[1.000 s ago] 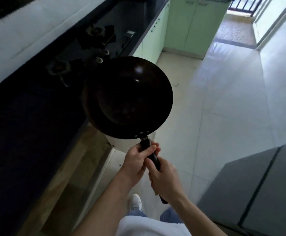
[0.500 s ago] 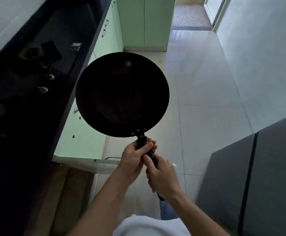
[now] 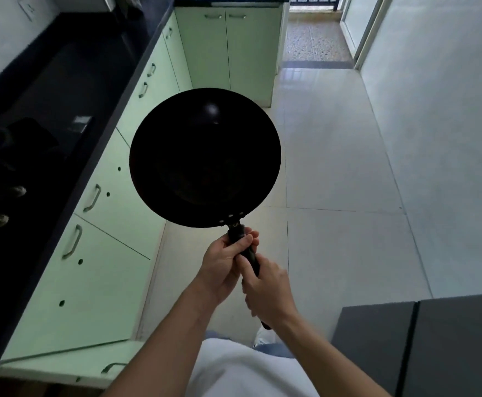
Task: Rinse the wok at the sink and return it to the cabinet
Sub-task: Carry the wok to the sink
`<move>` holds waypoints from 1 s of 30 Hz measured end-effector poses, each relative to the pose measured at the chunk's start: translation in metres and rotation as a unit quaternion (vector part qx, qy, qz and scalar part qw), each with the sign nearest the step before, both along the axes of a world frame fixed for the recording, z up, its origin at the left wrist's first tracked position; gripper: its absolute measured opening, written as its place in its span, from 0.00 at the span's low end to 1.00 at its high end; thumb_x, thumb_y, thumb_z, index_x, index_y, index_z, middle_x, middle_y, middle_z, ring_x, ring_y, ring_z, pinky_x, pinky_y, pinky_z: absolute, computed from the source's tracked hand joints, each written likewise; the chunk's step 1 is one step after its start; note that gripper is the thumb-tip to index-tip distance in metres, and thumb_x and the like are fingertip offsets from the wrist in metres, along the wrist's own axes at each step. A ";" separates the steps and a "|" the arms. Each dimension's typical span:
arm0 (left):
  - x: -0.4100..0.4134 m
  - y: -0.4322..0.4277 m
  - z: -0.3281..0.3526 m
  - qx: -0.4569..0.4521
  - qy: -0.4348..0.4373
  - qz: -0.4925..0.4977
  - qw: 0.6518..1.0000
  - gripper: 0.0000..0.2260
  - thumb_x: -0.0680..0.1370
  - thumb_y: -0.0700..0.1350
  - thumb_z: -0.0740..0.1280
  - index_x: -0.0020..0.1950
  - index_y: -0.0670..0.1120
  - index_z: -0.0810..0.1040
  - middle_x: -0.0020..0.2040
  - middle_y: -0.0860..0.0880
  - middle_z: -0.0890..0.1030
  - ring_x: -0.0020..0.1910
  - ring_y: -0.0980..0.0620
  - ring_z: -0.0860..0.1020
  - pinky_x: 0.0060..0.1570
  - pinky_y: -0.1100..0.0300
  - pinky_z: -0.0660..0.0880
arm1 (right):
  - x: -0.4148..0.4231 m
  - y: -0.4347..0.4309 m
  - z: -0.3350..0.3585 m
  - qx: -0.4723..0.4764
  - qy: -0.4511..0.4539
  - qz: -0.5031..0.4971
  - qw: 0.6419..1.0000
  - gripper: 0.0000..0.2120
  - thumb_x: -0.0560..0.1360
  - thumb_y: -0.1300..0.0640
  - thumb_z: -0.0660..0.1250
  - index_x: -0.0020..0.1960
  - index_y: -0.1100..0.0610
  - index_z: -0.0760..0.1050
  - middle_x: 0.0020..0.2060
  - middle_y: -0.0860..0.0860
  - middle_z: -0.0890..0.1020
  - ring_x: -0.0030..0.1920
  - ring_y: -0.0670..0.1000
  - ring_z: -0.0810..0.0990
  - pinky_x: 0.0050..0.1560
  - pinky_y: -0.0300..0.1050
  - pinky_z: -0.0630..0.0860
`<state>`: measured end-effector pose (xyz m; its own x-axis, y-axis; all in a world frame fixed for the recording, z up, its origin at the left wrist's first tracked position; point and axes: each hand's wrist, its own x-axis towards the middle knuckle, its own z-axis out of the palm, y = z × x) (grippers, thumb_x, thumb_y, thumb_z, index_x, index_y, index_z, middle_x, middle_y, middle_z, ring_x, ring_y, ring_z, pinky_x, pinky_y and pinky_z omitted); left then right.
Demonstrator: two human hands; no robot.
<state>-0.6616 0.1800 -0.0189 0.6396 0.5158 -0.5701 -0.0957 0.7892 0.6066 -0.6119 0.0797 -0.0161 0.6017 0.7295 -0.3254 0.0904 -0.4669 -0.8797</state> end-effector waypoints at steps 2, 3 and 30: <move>0.018 0.010 0.001 0.006 0.009 -0.002 1.000 0.08 0.78 0.33 0.65 0.57 0.36 0.77 0.47 0.44 0.83 0.43 0.53 0.83 0.45 0.63 0.81 | 0.018 0.009 0.001 0.009 0.011 -0.002 1.000 0.16 0.82 0.49 0.61 0.39 0.58 0.74 0.27 0.54 0.77 0.24 0.61 0.78 0.25 0.60 0.76; 0.027 0.015 0.001 0.008 0.013 -0.004 1.000 0.08 0.78 0.33 0.65 0.57 0.36 0.77 0.47 0.44 0.84 0.44 0.53 0.83 0.46 0.63 0.81 | 0.026 0.014 0.001 0.014 0.012 -0.003 1.000 0.16 0.82 0.50 0.61 0.40 0.58 0.74 0.28 0.54 0.78 0.24 0.60 0.77 0.25 0.60 0.76; 0.253 0.384 0.005 0.017 0.012 -0.032 0.999 0.07 0.78 0.32 0.64 0.56 0.36 0.77 0.44 0.44 0.84 0.41 0.53 0.83 0.45 0.63 0.81 | 0.243 0.382 0.000 0.007 0.011 -0.063 0.998 0.17 0.81 0.49 0.63 0.40 0.60 0.74 0.30 0.60 0.79 0.24 0.55 0.74 0.25 0.59 0.76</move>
